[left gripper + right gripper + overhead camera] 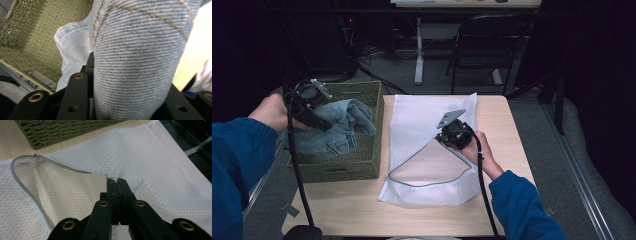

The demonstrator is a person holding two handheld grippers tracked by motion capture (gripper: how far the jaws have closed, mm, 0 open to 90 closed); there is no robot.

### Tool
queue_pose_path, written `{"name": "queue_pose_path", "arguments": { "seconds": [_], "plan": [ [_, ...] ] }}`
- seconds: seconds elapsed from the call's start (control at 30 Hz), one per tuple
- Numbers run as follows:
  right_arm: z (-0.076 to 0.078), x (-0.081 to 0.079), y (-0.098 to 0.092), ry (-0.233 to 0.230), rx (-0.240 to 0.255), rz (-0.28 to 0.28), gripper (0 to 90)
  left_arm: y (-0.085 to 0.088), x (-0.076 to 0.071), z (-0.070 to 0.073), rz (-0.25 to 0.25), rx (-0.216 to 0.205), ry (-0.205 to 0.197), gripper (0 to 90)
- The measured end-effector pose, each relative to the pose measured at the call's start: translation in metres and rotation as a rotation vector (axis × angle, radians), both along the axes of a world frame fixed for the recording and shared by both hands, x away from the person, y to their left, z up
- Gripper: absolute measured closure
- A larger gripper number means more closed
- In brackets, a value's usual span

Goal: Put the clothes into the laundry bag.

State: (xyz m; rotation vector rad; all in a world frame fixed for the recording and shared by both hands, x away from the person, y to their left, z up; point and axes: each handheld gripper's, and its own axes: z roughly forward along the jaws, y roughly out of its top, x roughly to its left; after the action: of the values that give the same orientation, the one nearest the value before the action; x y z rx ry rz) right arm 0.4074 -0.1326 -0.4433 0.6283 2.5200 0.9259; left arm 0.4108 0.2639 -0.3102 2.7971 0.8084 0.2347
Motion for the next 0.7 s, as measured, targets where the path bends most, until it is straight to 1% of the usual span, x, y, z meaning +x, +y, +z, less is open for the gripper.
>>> {"name": "queue_pose_path", "arguments": {
  "seconds": [0.07,0.1,0.17,0.23,0.3,0.33,0.4,0.47,0.7],
  "plan": [
    [0.000,0.000,0.000,-0.003,-0.001,0.003,90.0,-0.003,-0.004,0.002,0.019,0.000,0.032,66.2],
    [0.000,-0.001,0.000,-0.004,-0.001,0.003,90.0,-0.004,-0.006,0.002,0.021,-0.011,0.045,66.1],
    [0.001,-0.001,0.001,-0.005,-0.004,0.004,90.0,-0.007,-0.010,0.004,0.025,-0.029,0.055,66.1],
    [0.001,-0.001,0.001,-0.008,-0.003,0.004,90.0,-0.010,-0.015,0.006,0.021,-0.032,0.061,66.0],
    [0.001,-0.001,0.001,-0.006,-0.005,0.001,90.0,-0.014,-0.020,0.006,0.033,-0.039,0.066,66.0],
    [0.001,-0.001,0.001,-0.005,-0.005,0.004,90.0,-0.016,-0.021,0.007,0.043,-0.040,0.077,65.9],
    [0.000,-0.001,0.001,-0.004,-0.010,0.005,90.0,-0.021,-0.026,0.006,0.065,-0.049,0.083,65.5],
    [0.001,-0.001,0.002,-0.008,-0.010,0.004,90.0,-0.027,-0.031,0.004,0.071,-0.059,0.090,65.4],
    [0.001,-0.002,0.003,-0.010,-0.008,0.002,90.0,-0.048,-0.047,-0.001,0.030,-0.069,0.114,65.4]
  ]
}}
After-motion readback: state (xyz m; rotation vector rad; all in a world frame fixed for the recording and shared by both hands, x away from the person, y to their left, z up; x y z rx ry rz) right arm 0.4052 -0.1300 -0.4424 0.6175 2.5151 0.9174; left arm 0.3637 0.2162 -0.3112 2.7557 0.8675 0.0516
